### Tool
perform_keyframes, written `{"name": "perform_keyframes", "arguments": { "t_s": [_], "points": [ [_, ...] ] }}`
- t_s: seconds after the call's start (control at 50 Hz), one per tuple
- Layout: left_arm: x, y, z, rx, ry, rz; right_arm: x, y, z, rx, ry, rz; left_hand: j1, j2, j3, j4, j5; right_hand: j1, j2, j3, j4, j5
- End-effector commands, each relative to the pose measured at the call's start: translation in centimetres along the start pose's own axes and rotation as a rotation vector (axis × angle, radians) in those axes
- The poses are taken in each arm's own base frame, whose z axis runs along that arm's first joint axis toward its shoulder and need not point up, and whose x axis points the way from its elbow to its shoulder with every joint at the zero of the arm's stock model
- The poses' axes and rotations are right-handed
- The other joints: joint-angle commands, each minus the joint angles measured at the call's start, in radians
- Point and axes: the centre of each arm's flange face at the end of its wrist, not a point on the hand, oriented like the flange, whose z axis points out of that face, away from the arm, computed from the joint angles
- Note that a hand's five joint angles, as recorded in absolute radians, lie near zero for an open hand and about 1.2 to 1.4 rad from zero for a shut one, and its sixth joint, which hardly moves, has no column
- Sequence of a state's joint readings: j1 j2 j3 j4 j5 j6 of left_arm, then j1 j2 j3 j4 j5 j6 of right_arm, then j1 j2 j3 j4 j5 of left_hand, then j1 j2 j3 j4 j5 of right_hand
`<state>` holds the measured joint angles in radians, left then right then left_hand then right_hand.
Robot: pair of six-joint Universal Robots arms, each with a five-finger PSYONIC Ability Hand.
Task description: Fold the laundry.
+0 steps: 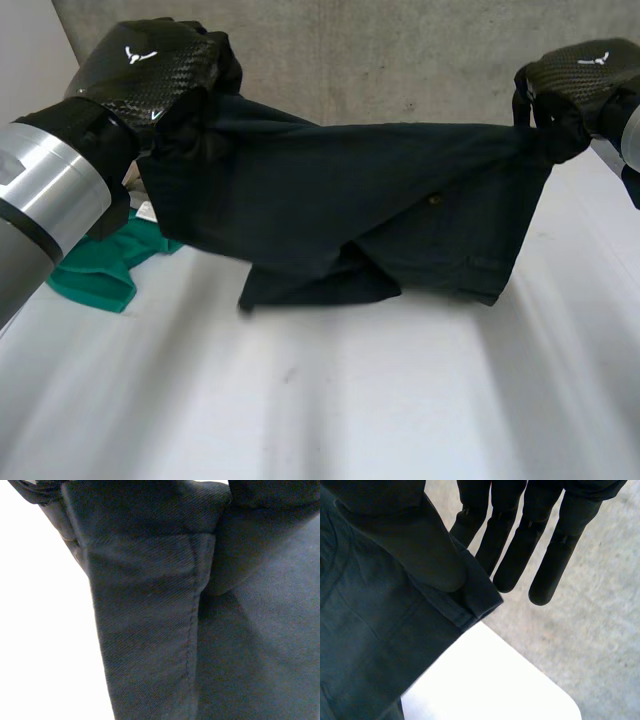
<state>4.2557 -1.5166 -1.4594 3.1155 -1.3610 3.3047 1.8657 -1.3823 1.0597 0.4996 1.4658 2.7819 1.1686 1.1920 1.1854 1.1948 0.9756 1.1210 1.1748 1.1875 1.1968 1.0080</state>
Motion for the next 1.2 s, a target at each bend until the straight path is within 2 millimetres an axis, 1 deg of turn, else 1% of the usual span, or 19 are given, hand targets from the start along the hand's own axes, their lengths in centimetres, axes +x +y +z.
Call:
{"name": "perform_keyframes", "arguments": {
  "t_s": [0.02,0.04,0.12,0.18,0.24,0.26,0.34,0.42,0.48,0.56,0.64,0.7,0.72,0.76,0.78,0.86,0.94,1.06,1.2],
  "points": [
    [1.4,4.3,2.5,-0.190,0.054,0.021,-0.5,3.6,4.1,-0.167,-0.061,-0.034,0.228,0.204,0.211,0.201,0.246,0.275,0.221,0.209,0.199,0.214],
    [1.5,6.0,3.9,-0.218,0.063,0.034,-0.9,4.6,5.2,-0.192,-0.071,-0.052,0.228,0.204,0.211,0.201,0.246,0.275,0.221,0.209,0.199,0.214],
    [1.4,8.8,8.3,-0.214,0.063,0.068,-1.7,5.9,7.6,-0.199,-0.063,-0.087,0.228,0.204,0.211,0.201,0.246,0.275,0.221,0.209,0.199,0.214],
    [0.8,8.7,11.9,-0.129,0.041,0.105,-1.7,4.1,9.9,-0.047,0.027,-0.085,0.228,0.204,0.211,0.201,0.246,0.275,0.221,0.209,0.199,0.214],
    [-0.4,5.9,14.1,0.014,-0.016,0.135,-1.0,1.5,11.3,0.139,0.129,-0.056,0.228,0.204,0.211,0.201,0.246,0.275,0.221,0.209,0.199,0.214],
    [-1.6,3.1,15.1,0.138,-0.078,0.149,-0.2,-0.6,11.9,0.278,0.200,-0.029,0.228,0.204,0.211,0.201,0.246,0.275,0.221,0.209,0.199,0.214],
    [-3.5,-3.3,15.5,0.429,-0.199,0.132,1.2,-5.6,11.8,0.617,0.329,0.021,0.228,0.204,0.211,0.201,0.246,0.275,0.221,0.209,0.199,0.214],
    [-4.4,-6.7,14.6,0.611,-0.240,0.082,1.7,-8.4,10.9,0.811,0.371,0.013,0.228,0.204,0.211,0.201,0.246,0.275,0.221,0.209,0.199,0.214],
    [-4.6,-6.9,13.9,0.604,-0.230,0.066,1.5,-8.6,10.9,0.809,0.355,0.001,0.228,0.204,0.211,0.201,0.246,0.275,0.221,0.209,0.199,0.214],
    [-4.1,-5.6,12.9,0.530,-0.183,0.043,1.0,-7.5,11.2,0.730,0.326,-0.004,0.228,0.204,0.211,0.201,0.246,0.275,0.221,0.209,0.199,0.214],
    [-3.2,-1.7,12.4,0.391,-0.135,0.013,0.5,-5.1,12.1,0.633,0.291,-0.012,0.228,0.204,0.211,0.201,0.246,0.275,0.221,0.209,0.199,0.214],
    [-2.1,2.5,11.8,0.254,-0.099,-0.019,-0.3,-2.2,12.9,0.533,0.247,-0.019,0.228,0.204,0.211,0.201,0.246,0.275,0.221,0.209,0.199,0.214],
    [-1.3,5.0,11.2,0.179,-0.080,-0.029,-1.2,0.1,13.2,0.454,0.208,-0.024,0.228,0.204,0.211,0.201,0.246,0.275,0.221,0.209,0.199,0.214],
    [-0.4,7.1,10.6,0.116,-0.058,-0.039,-2.2,2.7,13.3,0.362,0.163,-0.033,0.228,0.204,0.211,0.201,0.246,0.275,0.221,0.209,0.199,0.214],
    [0.6,9.6,10.0,0.045,-0.030,-0.046,-3.1,5.4,13.1,0.270,0.125,-0.045,0.228,0.204,0.211,0.201,0.246,0.275,0.221,0.209,0.199,0.214],
    [2.6,15.6,8.5,-0.113,0.038,-0.026,-5.0,11.9,12.1,0.065,0.047,-0.075,0.228,0.204,0.211,0.201,0.246,0.275,0.221,0.209,0.199,0.214],
    [3.8,18.9,6.8,-0.219,0.083,-0.009,-6.0,16.1,10.5,-0.068,-0.008,-0.119,0.228,0.204,0.211,0.201,0.246,0.275,0.221,0.209,0.199,0.214],
    [5.3,18.9,3.9,-0.325,0.139,-0.022,-5.5,16.9,7.5,-0.158,-0.040,-0.216,0.228,0.204,0.211,0.201,0.246,0.275,0.221,0.209,0.199,0.214],
    [8.0,16.4,-2.7,-0.555,0.279,-0.057,-3.5,16.1,1.0,-0.426,-0.211,-0.408,0.228,0.204,0.211,0.201,0.246,0.275,0.221,0.209,0.199,0.214]
  ]
}}
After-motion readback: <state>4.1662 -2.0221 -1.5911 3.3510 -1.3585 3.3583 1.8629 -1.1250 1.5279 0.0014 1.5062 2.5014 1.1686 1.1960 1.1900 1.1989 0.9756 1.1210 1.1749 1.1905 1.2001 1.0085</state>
